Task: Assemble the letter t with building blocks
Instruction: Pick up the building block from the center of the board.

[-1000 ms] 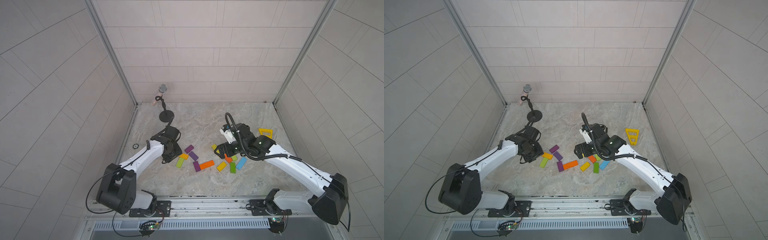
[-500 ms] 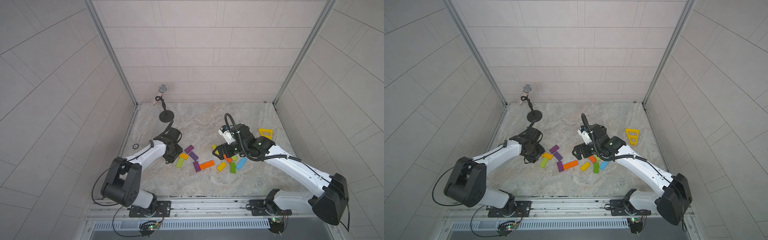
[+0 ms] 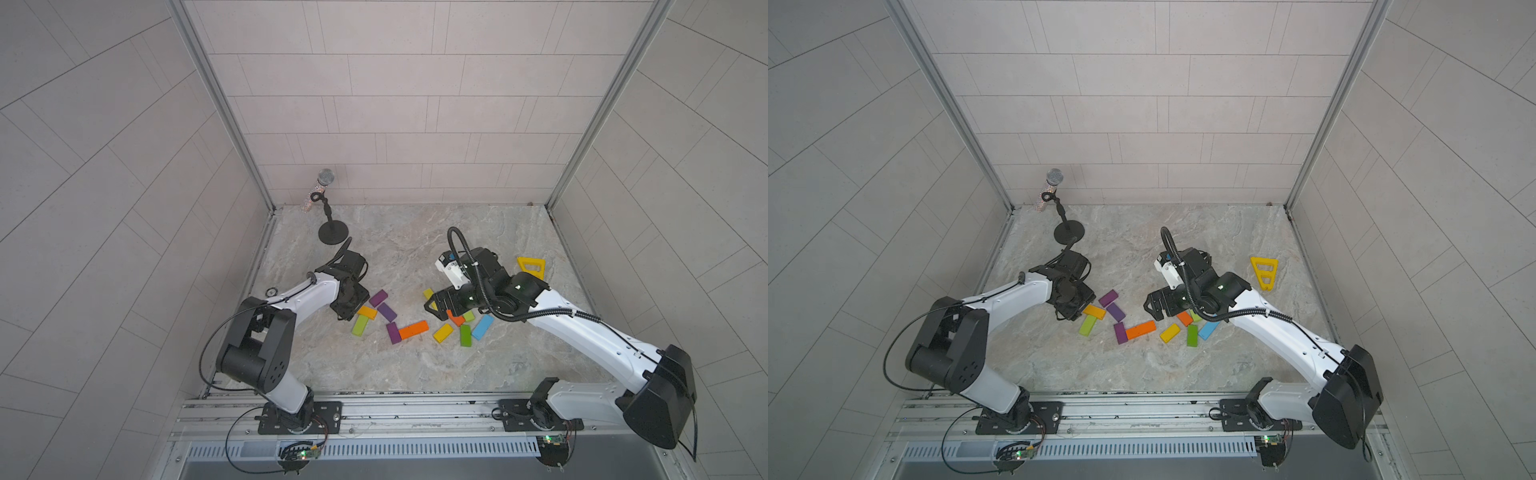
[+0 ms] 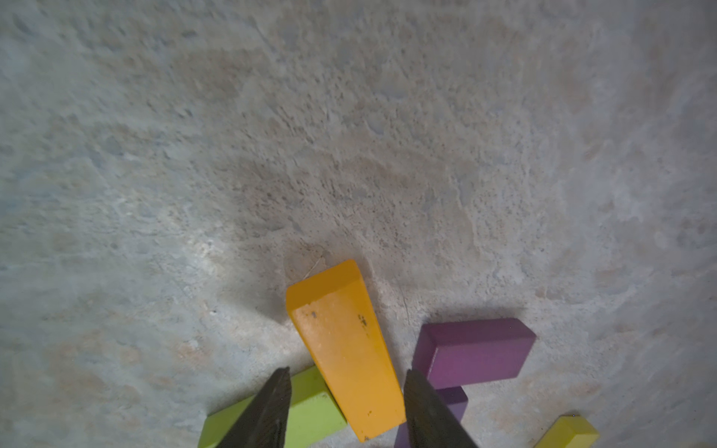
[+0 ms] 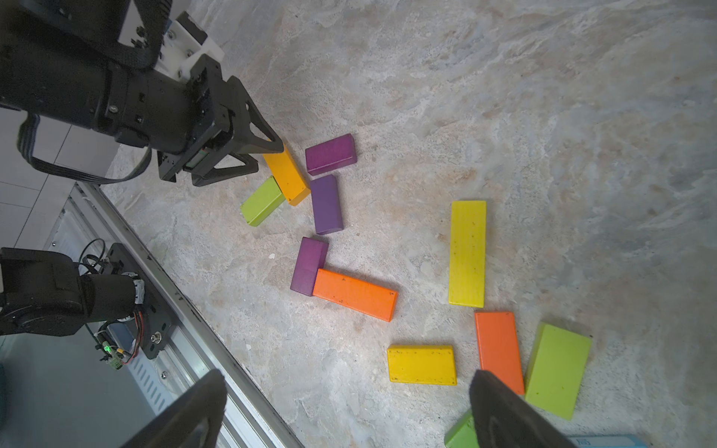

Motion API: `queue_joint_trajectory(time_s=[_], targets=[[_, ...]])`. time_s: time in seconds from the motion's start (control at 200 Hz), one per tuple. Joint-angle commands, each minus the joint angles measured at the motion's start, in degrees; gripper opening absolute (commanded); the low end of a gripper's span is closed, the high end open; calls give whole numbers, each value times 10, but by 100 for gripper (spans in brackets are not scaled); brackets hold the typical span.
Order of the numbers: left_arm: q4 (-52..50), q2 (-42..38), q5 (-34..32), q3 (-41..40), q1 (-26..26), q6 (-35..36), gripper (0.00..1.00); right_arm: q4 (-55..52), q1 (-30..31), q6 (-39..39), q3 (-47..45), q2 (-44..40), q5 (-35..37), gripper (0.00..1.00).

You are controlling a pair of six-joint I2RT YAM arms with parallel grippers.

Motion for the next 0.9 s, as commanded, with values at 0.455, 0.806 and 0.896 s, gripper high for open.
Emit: queue_joint_trajectory(time_s=[0.455,0.806,0.896], targets=[[-23,44,-20,28,-18,-14,52,-1,-1,-19,-8,3,-12,100],[-24,72,-16,42,-27,-4,39,-1,-6,-24,-15,0,-15,100],[-24,76,-13,46,-28,2,30,-1,-6,-24,-15,3,-18,100]])
